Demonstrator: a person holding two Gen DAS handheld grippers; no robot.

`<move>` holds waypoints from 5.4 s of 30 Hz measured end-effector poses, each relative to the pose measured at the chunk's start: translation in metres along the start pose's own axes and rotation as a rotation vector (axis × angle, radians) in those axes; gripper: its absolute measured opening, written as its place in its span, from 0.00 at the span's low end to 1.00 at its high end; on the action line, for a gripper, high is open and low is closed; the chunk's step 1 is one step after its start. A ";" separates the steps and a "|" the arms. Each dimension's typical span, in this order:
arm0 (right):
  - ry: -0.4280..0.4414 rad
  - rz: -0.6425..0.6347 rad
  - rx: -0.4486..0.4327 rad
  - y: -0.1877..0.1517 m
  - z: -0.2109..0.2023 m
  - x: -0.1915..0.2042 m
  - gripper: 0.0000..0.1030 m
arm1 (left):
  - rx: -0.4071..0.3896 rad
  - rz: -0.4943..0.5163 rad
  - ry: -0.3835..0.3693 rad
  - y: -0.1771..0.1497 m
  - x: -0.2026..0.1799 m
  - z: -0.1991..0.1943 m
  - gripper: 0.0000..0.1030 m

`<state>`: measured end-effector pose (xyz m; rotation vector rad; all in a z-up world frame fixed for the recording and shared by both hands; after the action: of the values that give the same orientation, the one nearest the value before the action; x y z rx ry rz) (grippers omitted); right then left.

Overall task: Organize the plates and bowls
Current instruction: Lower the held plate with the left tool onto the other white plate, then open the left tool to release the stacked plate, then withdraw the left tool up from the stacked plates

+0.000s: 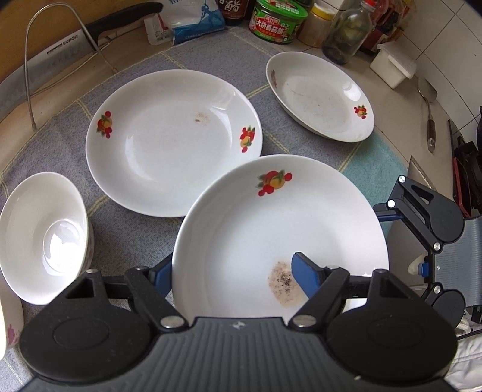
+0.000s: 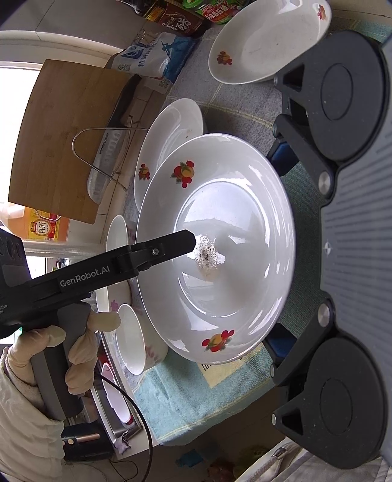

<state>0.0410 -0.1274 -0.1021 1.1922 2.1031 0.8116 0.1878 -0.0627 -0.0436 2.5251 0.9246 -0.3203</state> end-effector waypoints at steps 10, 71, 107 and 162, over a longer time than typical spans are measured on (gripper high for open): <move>-0.052 0.023 -0.012 -0.005 -0.008 -0.044 1.00 | -0.007 0.071 -0.001 0.053 -0.021 0.011 0.76; -0.248 0.309 0.091 -0.055 -0.027 -0.188 1.00 | 0.085 0.275 -0.080 0.208 -0.069 0.151 0.76; -0.297 0.268 0.102 -0.054 -0.021 -0.189 1.00 | 0.003 0.293 0.032 0.205 -0.073 0.129 0.79; -0.232 0.177 0.110 0.031 0.024 -0.100 1.00 | -0.428 -0.151 0.359 -0.043 0.000 0.054 0.88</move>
<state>0.1179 -0.1971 -0.0755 1.4726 1.8932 0.6068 0.1556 -0.0589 -0.1049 2.1518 1.1759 0.2747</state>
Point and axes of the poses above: each gripper's, at about its wrist camera, not at the fingertips, and z roughly the way its jaws point, x to its left, y to its top, the point moved 4 cm from there along z, roughly the way its jaws point, and after that the axes turned 10 degrees about -y, right-handed, at the moved point
